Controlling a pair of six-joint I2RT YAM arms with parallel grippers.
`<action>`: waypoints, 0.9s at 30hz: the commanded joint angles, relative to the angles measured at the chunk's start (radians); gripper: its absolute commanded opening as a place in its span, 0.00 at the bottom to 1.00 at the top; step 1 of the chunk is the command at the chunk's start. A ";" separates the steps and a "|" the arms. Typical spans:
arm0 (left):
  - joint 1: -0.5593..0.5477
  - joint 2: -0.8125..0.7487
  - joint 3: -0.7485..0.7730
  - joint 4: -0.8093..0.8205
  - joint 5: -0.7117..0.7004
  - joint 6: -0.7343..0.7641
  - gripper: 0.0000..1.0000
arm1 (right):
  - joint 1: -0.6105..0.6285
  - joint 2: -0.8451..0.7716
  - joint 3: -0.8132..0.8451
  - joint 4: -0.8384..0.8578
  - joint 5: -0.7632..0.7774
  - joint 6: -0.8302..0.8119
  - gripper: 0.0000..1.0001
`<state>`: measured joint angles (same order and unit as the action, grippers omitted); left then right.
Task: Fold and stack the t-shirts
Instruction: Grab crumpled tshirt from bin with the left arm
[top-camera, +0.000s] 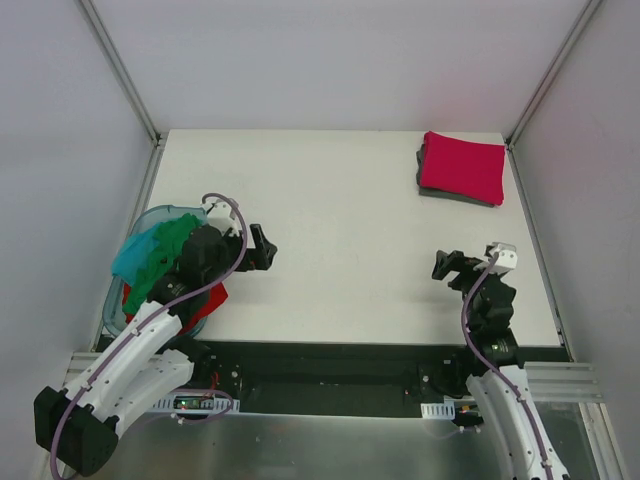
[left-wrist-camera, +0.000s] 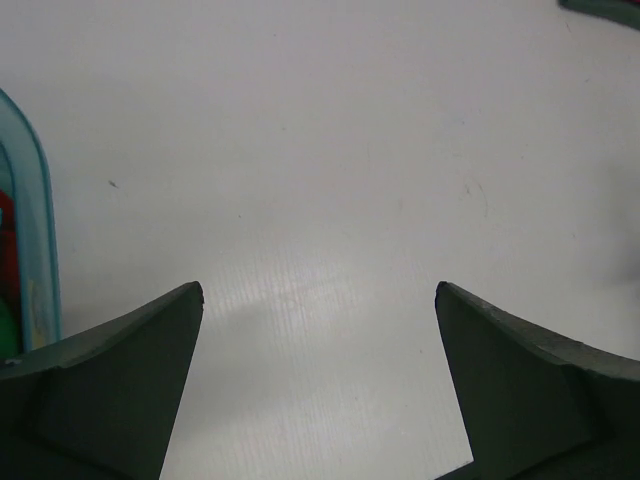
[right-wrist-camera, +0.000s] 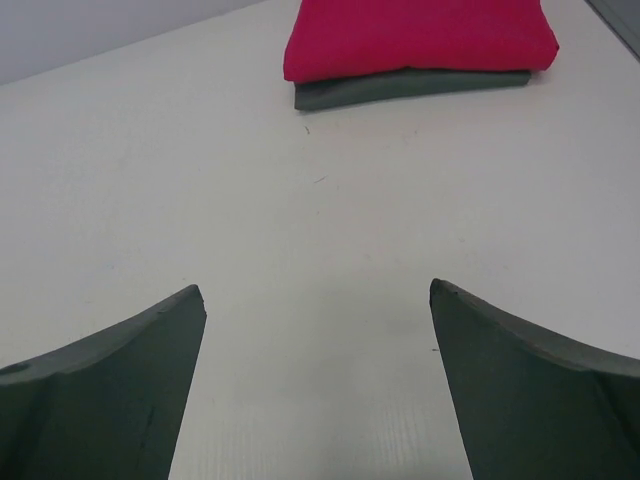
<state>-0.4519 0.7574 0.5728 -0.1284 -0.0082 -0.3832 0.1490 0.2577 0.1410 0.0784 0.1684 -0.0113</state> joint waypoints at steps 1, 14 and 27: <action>0.001 -0.023 -0.002 0.030 -0.093 -0.037 0.99 | -0.003 -0.075 -0.006 0.086 -0.024 0.010 0.96; 0.010 0.017 0.094 -0.291 -0.435 -0.394 0.99 | -0.002 0.053 0.093 -0.061 -0.010 0.114 0.96; 0.220 -0.069 0.072 -0.476 -0.469 -0.488 0.99 | -0.003 0.146 0.161 -0.158 -0.049 0.099 0.96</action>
<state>-0.2592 0.7174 0.6491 -0.5533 -0.4080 -0.8387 0.1490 0.4213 0.2638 -0.0696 0.1226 0.0856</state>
